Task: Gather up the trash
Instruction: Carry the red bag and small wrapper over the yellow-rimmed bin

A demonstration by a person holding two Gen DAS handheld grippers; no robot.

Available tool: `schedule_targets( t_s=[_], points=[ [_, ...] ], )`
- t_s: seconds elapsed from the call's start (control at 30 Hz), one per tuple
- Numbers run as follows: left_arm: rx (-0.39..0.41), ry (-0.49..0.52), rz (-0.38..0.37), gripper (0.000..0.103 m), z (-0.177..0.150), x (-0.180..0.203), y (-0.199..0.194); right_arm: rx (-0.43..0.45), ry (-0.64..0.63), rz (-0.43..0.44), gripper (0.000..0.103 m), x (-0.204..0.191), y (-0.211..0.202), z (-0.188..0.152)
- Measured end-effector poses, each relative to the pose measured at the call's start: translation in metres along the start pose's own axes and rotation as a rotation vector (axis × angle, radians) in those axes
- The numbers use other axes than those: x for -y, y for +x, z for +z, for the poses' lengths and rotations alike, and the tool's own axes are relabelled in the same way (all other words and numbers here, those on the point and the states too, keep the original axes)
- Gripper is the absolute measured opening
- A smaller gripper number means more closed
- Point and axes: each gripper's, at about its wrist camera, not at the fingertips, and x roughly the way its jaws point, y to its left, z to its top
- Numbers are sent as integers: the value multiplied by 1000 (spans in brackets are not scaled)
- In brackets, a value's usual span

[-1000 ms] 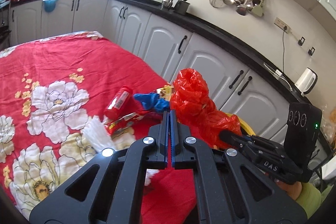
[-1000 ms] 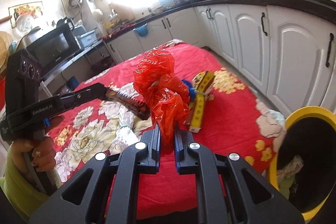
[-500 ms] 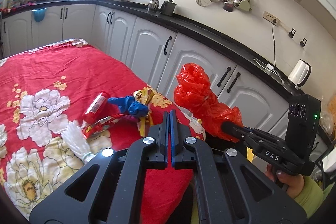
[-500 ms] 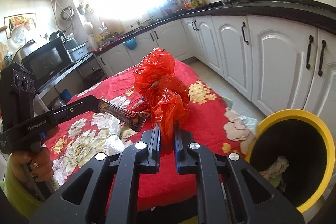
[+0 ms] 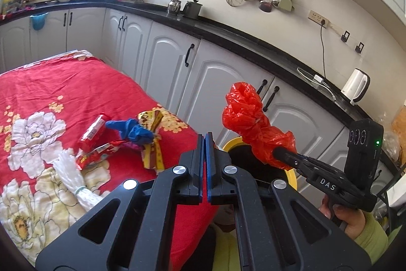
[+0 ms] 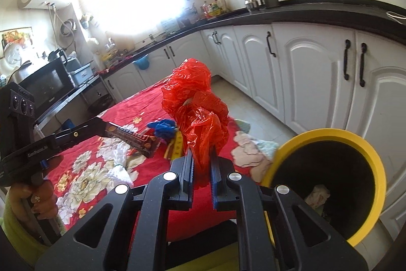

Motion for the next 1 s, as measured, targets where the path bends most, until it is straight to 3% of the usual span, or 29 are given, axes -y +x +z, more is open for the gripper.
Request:
schedule_targets(
  t_s=[1.0],
  points=[
    [-26,61,-88,0,-2,70,55,58,118,-187,10,84,-38,-19]
  ],
)
